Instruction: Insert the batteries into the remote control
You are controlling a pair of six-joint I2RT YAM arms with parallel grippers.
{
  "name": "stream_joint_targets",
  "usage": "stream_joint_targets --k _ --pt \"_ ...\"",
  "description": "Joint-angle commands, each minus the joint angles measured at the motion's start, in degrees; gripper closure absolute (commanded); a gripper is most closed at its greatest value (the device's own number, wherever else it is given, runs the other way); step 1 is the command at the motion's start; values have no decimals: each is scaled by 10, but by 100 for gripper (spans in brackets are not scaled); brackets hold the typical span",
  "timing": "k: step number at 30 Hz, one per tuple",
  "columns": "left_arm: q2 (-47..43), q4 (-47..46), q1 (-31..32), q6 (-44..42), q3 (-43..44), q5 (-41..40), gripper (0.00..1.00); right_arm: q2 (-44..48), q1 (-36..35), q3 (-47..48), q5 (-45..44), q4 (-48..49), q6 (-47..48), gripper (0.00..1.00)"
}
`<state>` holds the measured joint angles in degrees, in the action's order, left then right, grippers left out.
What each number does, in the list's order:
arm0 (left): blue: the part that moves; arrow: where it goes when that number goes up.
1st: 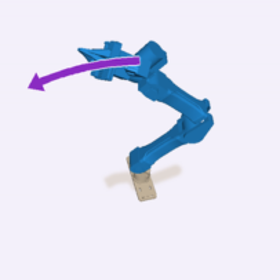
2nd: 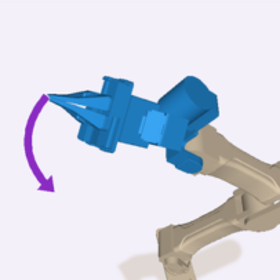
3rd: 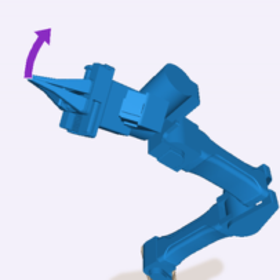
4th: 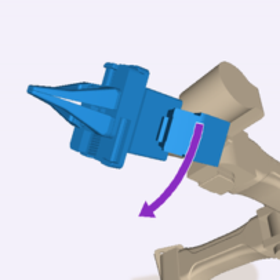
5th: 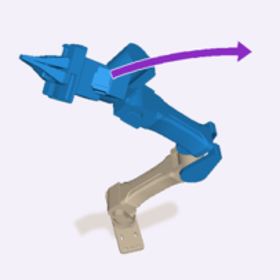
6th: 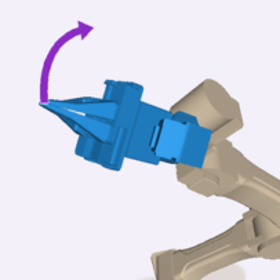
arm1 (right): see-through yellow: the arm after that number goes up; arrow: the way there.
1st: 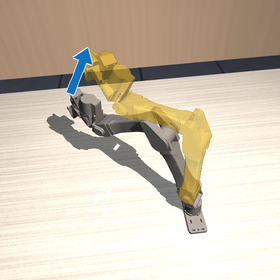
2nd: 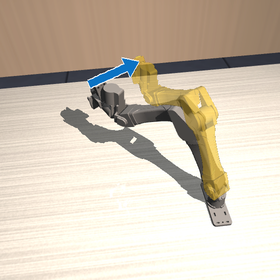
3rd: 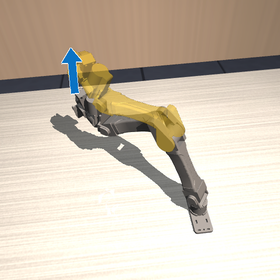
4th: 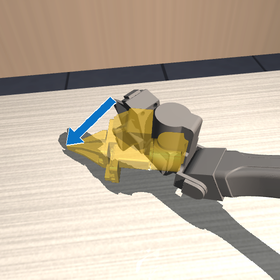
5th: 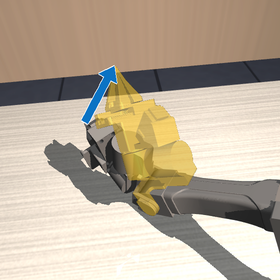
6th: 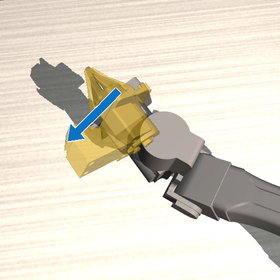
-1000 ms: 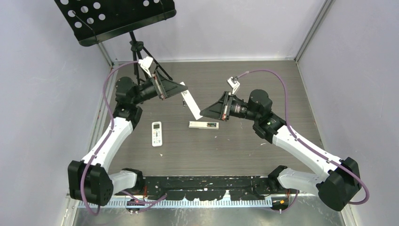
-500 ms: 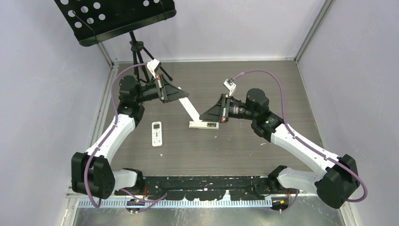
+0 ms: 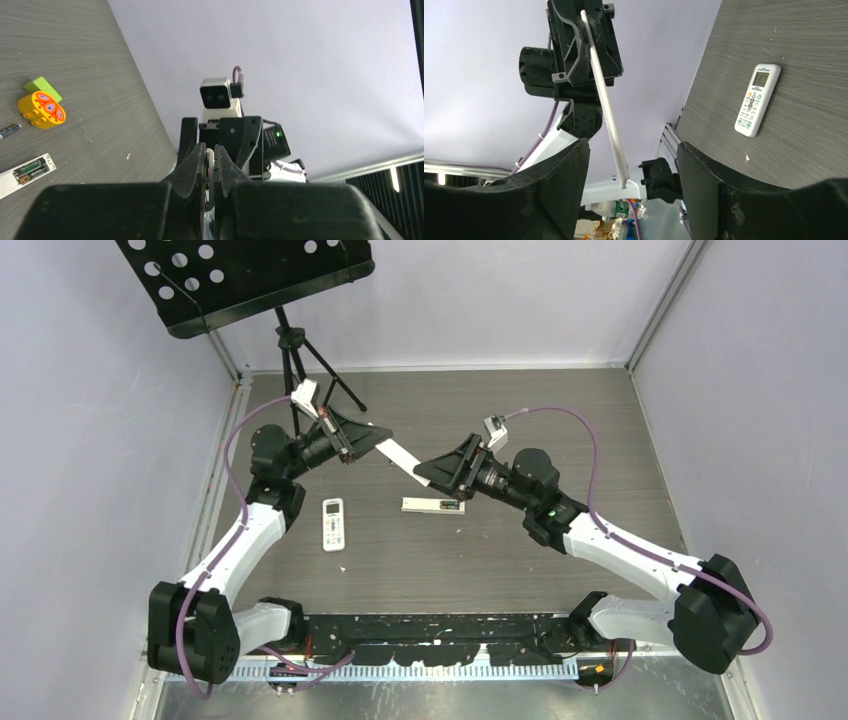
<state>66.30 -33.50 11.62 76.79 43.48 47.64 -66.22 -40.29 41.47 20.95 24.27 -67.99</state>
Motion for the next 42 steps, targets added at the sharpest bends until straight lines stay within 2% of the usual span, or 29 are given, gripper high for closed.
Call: stream_joint_targets --k 1,3,7,14,20,21,22,25,28,31,33,39,42 --pt "-26 -58 -2 29 -20 -84 100 -14 -25 -5 -79 122 -57 35" --pt "-29 -73 -2 37 -29 -97 100 -24 -31 -8 -91 141 -79 49" --pt "-29 -85 -2 46 -35 -99 100 -37 -35 -21 -118 193 -108 62" --pt "-28 -93 -2 57 -39 -94 100 -43 -36 -27 -154 199 -109 67" --pt "-23 -106 -2 65 -49 -92 100 -53 -36 -20 -147 198 -111 98" --pt "-22 -107 -1 65 -50 -91 100 -54 -36 -19 -145 197 -111 99" --pt "-20 -107 -2 63 -51 -89 93 -53 -36 -21 -142 197 -111 100" --pt "-16 -86 -2 32 -52 -73 44 -43 -27 -26 -130 163 -100 100" --pt "-26 43 -4 -56 -54 -76 4 -30 0 -12 -93 43 -68 100" --pt "-41 215 -5 -183 -62 -124 0 -44 40 19 -40 -95 -27 100" --pt "-47 268 -4 -228 -74 -159 0 -63 68 34 2 -144 1 100" --pt "-25 282 -5 -285 -109 -183 0 -125 119 79 86 -290 130 100" --pt "12 281 -4 -302 -110 -170 1 -152 136 82 129 -300 167 100"
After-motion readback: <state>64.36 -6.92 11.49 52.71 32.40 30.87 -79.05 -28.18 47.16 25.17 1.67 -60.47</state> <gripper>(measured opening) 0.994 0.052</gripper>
